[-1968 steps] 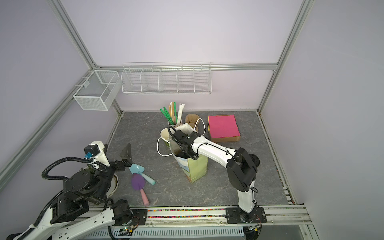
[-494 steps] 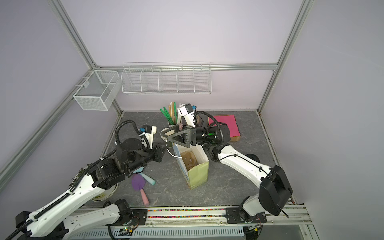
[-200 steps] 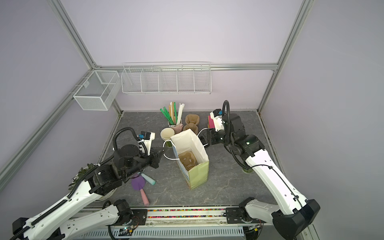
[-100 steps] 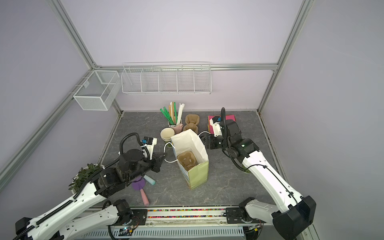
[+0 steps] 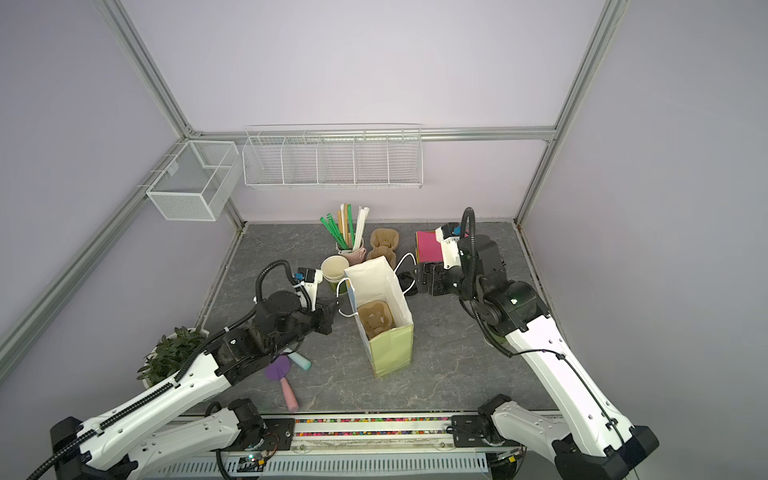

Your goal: Pack the takeout coffee

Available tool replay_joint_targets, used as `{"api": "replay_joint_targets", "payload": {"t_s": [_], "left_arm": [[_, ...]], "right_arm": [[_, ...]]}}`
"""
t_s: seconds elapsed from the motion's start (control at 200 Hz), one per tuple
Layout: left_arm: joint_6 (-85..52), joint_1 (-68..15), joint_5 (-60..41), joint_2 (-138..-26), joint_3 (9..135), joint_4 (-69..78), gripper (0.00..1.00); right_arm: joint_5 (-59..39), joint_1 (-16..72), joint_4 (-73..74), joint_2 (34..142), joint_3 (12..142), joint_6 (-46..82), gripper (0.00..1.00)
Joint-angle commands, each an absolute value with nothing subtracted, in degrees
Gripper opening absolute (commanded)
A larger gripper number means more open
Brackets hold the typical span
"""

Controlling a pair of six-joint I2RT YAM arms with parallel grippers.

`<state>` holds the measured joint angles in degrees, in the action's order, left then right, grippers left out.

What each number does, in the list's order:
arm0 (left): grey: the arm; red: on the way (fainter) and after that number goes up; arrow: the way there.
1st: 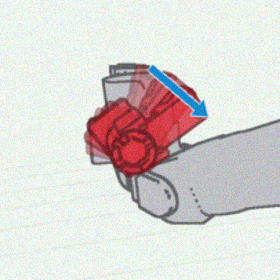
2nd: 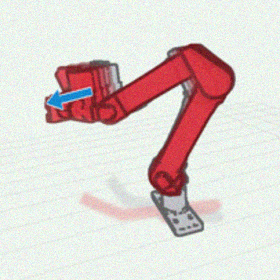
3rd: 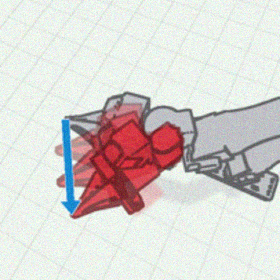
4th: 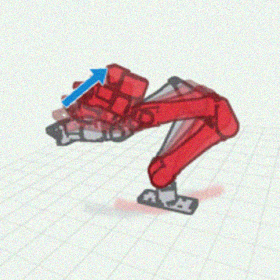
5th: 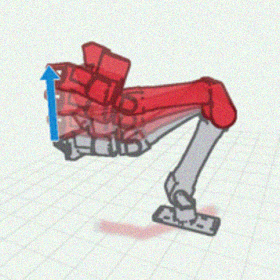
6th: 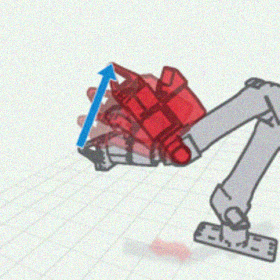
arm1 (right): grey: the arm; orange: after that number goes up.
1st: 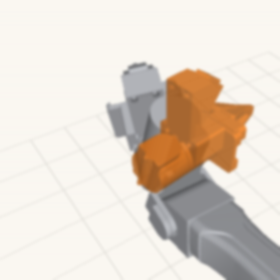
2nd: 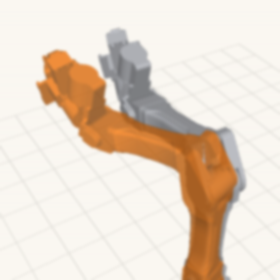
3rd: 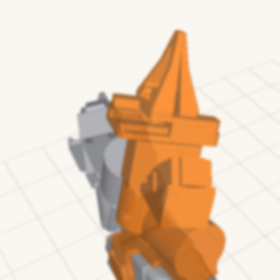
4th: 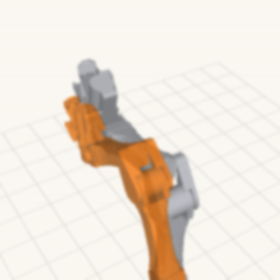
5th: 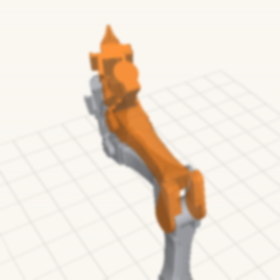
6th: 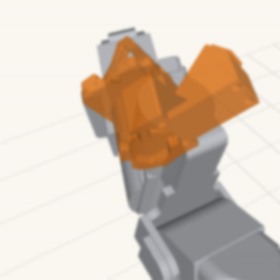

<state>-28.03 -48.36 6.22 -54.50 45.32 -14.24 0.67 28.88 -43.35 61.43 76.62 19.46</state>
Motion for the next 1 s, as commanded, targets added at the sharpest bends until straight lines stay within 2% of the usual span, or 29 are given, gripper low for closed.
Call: {"api": "replay_joint_targets", "payload": {"t_s": [0.0,0.09,0.28,0.42,0.695,0.935,0.995], "left_arm": [[-29.4,-45.7,2.9,-55.9,44.3,-9.7,0.00],[-29.6,-44.9,2.2,-56.6,44.2,-8.5,0.00],[-31.0,-44.8,-0.9,-60.5,45.1,-6.1,0.00],[-33.7,-45.2,-2.9,-61.8,44.9,-4.1,0.00],[-39.0,-48.8,1.8,-60.3,42.3,-1.6,0.00],[-40.6,-51.2,5.9,-57.7,41.3,-2.0,0.00],[-41.0,-51.2,6.1,-57.0,40.8,-2.0,0.07]], "right_arm": [[14.8,28.2,-55.2,60.2,80.0,19.5,0.99],[19.9,27.0,-62.2,60.2,80.4,20.9,0.88],[22.7,22.5,-69.2,58.2,76.2,24.3,0.88],[19.5,16.5,-72.9,57.7,73.0,26.0,0.88],[16.0,5.5,-74.6,60.0,67.6,28.1,0.89],[15.5,2.7,-73.4,64.2,65.7,30.1,0.89],[15.8,1.7,-73.0,65.1,65.0,31.0,0.89]]}}
